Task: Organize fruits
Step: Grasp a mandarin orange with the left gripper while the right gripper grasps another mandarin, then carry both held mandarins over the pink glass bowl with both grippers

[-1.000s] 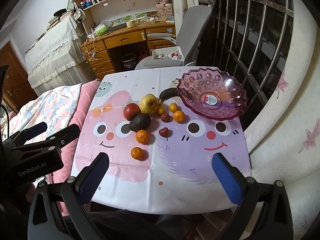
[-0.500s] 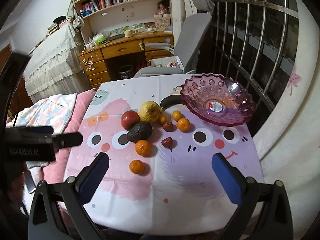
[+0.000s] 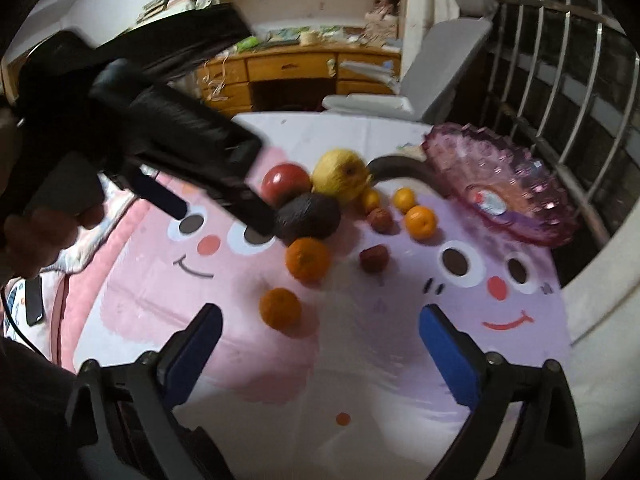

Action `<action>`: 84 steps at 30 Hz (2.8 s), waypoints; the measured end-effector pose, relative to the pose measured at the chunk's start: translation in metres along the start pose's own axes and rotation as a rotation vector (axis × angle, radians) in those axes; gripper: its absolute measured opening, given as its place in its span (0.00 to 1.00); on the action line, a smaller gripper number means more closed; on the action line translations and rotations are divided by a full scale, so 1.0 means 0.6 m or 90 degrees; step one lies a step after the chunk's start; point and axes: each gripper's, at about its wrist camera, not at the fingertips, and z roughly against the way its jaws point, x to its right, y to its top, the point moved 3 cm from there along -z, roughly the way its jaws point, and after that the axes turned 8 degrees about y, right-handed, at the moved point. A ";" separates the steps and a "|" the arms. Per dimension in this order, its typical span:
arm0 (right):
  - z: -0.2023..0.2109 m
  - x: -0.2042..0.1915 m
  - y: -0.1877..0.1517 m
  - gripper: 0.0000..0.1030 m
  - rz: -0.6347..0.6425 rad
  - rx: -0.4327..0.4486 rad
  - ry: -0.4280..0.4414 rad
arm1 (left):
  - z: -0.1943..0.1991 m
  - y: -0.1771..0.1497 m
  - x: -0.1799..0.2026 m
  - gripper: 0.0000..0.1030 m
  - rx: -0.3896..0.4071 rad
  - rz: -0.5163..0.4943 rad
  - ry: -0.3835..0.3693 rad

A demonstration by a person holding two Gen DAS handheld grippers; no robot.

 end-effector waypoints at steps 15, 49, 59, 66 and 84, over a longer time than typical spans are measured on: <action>-0.140 -0.006 -0.029 0.58 0.011 -0.102 0.103 | -0.111 0.048 0.036 0.78 -0.039 0.007 -0.041; -0.002 0.053 0.004 0.38 -0.126 -0.109 0.036 | 0.096 -0.007 0.076 0.41 0.182 -0.065 -0.148; 0.067 0.188 0.041 0.39 -0.212 -0.059 -0.009 | 0.124 -0.018 0.141 0.41 0.238 -0.081 -0.165; 0.088 0.281 0.071 0.39 -0.224 -0.046 0.009 | 0.129 0.007 0.194 0.41 0.265 -0.038 -0.139; 0.034 0.478 0.130 0.39 -0.148 -0.098 0.076 | 0.062 0.130 0.352 0.41 0.282 0.075 -0.069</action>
